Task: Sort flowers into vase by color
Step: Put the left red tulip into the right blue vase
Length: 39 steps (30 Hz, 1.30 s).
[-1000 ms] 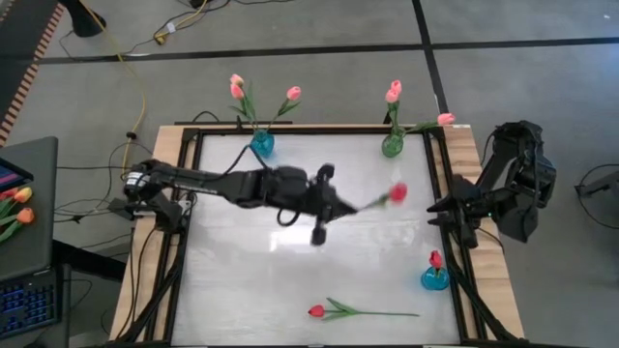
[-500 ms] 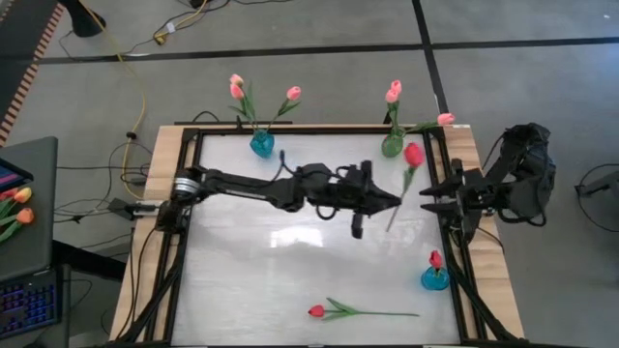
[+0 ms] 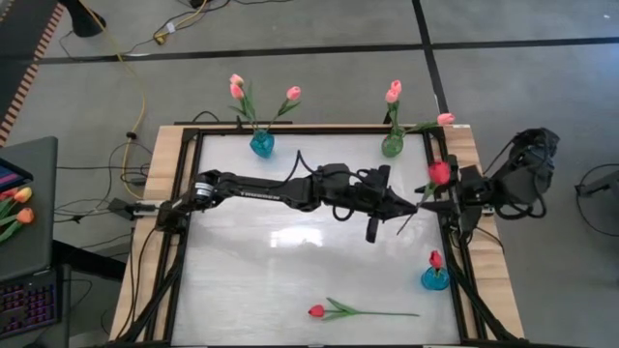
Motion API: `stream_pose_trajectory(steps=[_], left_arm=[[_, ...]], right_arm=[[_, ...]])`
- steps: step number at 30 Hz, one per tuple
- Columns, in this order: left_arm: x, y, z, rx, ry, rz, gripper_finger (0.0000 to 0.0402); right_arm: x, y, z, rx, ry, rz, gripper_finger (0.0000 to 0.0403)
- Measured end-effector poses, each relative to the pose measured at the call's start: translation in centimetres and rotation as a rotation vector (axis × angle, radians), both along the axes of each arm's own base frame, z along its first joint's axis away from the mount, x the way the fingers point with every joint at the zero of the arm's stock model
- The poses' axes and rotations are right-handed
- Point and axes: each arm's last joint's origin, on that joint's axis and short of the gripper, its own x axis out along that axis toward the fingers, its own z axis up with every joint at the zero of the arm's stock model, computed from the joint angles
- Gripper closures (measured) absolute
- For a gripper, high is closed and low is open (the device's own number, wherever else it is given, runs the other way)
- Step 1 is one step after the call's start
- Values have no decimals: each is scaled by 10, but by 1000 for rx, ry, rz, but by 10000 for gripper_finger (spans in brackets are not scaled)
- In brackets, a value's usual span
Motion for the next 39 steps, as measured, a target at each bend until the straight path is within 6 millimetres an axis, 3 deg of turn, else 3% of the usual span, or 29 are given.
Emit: stream_pose_trajectory(steps=[9, 16, 25, 39], left_arm=[[-1, 1, 1, 1, 4, -77, 401], [-2, 1, 2, 2, 2, -88, 401], [-1, 12, 0, -26, 30, -21, 401], [-1, 12, -1, -27, 42, -15, 401]], right_arm=[[-9, -9, -8, 24, 80, 51, 221], [-15, -13, -3, 75, 44, 94, 221], [-8, -6, 2, 47, -4, 125, 221], [4, -8, 0, 13, 17, 31, 221]])
